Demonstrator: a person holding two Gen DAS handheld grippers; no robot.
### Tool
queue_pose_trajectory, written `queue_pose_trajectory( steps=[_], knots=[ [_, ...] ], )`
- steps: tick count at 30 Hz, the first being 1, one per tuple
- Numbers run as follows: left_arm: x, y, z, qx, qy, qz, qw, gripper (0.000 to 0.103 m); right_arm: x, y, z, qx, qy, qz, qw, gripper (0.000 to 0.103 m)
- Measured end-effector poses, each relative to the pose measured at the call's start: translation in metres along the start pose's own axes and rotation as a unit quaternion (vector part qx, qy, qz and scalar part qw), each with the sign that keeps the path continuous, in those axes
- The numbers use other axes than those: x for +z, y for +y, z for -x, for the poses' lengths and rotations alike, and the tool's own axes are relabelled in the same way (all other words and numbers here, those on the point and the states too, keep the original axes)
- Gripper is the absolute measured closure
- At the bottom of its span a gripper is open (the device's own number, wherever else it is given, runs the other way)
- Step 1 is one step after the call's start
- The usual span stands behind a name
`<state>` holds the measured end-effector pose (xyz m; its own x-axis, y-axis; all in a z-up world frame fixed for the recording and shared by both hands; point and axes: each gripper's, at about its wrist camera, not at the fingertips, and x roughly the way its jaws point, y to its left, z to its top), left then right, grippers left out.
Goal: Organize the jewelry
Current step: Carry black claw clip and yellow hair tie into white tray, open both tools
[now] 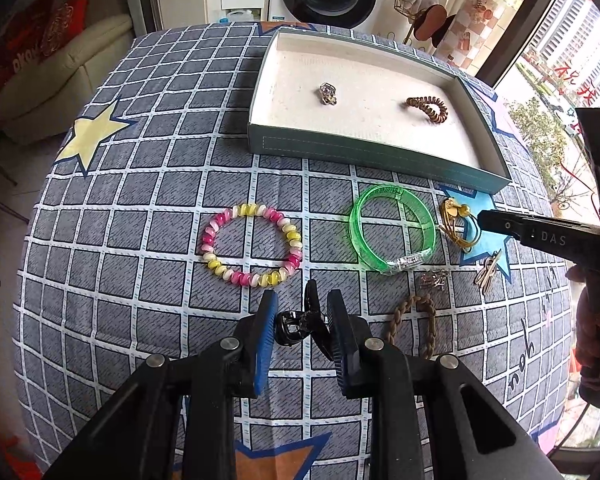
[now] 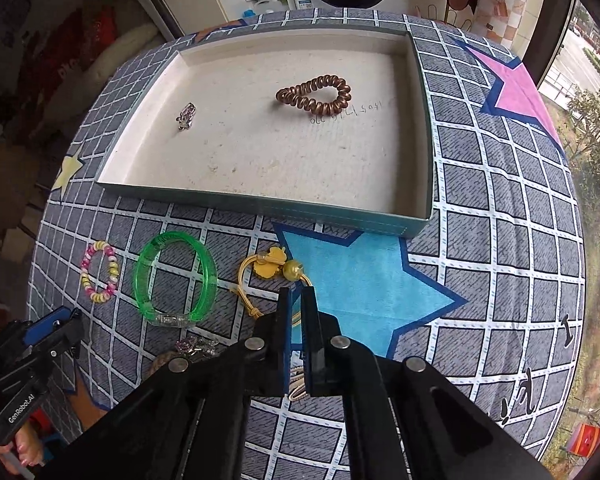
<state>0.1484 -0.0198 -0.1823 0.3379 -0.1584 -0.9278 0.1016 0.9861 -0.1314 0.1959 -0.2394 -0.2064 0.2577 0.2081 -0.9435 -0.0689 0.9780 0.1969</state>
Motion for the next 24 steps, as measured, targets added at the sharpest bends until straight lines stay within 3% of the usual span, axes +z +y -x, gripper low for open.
queue_pose_trajectory(
  steps=[2,3,10,12,13,14,24],
  knots=[
    [-0.003,0.000,0.001,0.001,0.002,0.000,1.0000,0.065,-0.004,-0.001,-0.005,-0.013,0.003,0.013,1.000,0.054],
    [-0.004,0.000,0.001,0.001,0.002,0.001,1.0000,0.065,-0.003,0.001,-0.008,-0.018,0.001,0.020,1.000,0.050],
    [-0.007,0.000,-0.001,0.005,0.008,0.005,0.9999,0.065,0.007,0.023,-0.031,-0.054,0.010,0.101,0.993,0.051],
    [-0.007,0.001,0.000,0.005,0.008,0.007,0.9999,0.065,0.008,0.029,-0.033,-0.062,0.003,0.124,0.990,0.055],
    [-0.006,0.001,0.000,0.006,0.007,0.007,0.9999,0.065,0.008,0.031,-0.032,-0.057,0.004,0.127,0.990,0.068],
    [-0.006,0.001,0.000,0.006,0.006,0.007,0.9999,0.065,0.009,0.034,-0.032,-0.059,0.004,0.130,0.990,0.090],
    [0.004,-0.001,0.006,0.001,-0.004,0.004,1.0000,0.065,0.004,0.013,-0.003,0.008,-0.008,0.049,0.999,0.089]
  ],
)
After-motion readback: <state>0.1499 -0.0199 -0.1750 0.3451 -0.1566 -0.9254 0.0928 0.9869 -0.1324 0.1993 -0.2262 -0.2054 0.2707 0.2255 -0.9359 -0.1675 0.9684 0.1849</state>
